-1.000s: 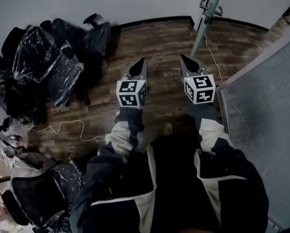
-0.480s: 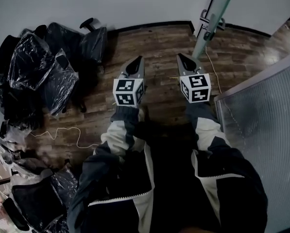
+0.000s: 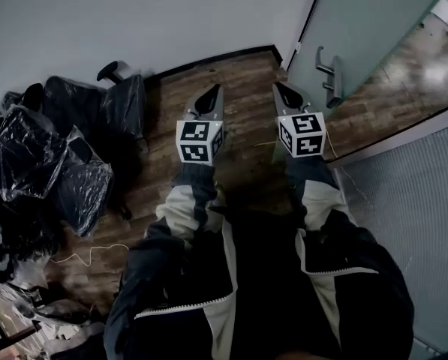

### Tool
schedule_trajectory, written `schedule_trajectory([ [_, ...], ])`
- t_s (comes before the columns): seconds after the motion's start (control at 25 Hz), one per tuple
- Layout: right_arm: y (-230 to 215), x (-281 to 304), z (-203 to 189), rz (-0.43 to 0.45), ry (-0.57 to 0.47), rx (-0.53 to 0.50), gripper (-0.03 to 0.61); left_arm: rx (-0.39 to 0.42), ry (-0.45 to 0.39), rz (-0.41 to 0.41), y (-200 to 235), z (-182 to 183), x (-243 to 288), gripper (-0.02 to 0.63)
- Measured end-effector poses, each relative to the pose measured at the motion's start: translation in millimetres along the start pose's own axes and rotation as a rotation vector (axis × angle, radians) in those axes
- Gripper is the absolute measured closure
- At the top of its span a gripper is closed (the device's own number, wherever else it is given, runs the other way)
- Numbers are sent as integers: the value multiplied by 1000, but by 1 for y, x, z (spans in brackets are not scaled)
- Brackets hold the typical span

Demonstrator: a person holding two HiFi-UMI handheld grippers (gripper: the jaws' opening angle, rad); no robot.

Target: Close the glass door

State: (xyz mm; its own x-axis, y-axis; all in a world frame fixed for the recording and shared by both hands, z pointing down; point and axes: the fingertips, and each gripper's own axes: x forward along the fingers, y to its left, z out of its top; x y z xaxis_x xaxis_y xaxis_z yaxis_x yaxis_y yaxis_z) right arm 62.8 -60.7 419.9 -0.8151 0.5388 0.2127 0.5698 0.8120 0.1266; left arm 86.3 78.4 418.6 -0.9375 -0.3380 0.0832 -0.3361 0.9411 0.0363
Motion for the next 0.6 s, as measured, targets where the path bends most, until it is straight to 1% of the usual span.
schedule_trajectory([
  [0.16,-5,58,16,-52,12,5,574,-1,2,-53,48,8,39,611],
  [0.32,-7,104,22,-80,31,12,574,-28,26,-89,81,-2,70,611],
  [0.48,-12,140,19,-81,48,13,574,-57,28,-77,112,-10,92,611],
  [0.6,-18,172,18,-57,63,13,574,-61,31,-55,133,-10,115,611],
])
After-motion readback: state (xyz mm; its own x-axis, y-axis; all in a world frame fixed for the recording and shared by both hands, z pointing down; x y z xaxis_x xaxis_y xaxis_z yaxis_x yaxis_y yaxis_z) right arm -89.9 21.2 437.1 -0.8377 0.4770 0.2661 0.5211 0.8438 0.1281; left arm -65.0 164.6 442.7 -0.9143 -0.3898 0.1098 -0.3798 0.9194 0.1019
